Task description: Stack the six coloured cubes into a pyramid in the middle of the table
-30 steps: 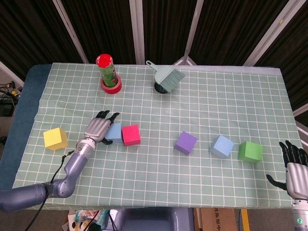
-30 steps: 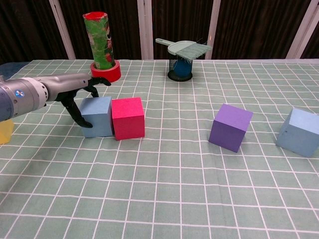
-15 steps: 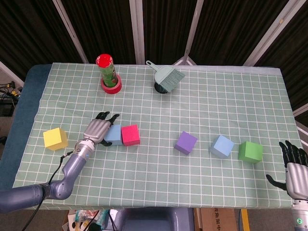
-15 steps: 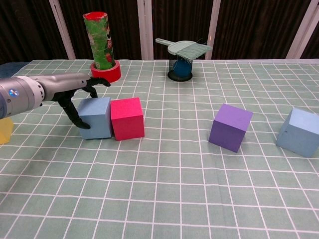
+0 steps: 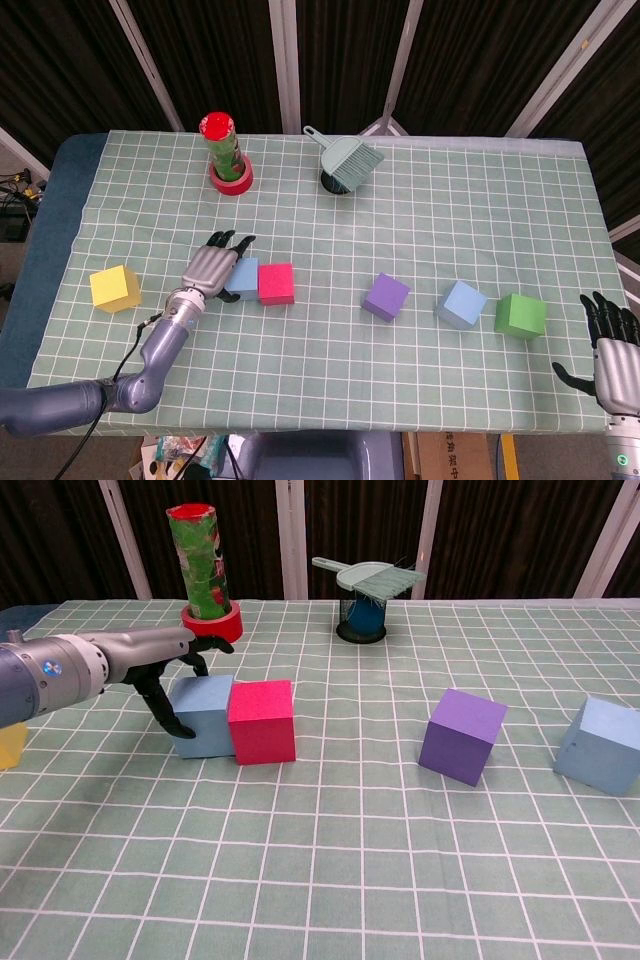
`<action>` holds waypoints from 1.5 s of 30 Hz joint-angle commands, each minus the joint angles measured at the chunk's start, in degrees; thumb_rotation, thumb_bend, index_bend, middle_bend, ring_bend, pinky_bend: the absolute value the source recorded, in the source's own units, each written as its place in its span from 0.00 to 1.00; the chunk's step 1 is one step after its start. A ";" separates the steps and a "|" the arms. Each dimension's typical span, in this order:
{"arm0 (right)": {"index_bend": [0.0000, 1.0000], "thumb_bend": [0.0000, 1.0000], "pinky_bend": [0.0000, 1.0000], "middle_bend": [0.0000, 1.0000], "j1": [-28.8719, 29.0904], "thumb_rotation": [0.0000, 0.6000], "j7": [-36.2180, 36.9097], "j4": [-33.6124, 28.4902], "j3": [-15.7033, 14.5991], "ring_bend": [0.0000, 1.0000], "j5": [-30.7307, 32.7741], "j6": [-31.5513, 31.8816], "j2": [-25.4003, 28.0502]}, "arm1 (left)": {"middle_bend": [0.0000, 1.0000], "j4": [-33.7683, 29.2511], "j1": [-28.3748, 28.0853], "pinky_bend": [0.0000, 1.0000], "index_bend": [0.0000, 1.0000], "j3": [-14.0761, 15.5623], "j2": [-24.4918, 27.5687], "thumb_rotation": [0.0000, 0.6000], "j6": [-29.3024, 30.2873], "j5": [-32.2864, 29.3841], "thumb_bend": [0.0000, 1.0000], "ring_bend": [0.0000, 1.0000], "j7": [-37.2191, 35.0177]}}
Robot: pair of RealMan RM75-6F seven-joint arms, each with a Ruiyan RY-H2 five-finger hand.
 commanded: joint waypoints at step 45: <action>0.00 0.19 0.00 0.00 -0.25 1.00 0.76 0.11 0.22 0.00 -0.79 1.06 -0.25 | 0.39 0.90 -3.65 0.02 0.00 1.29 -0.90 1.00 -0.18 -0.73 0.26 0.00 0.66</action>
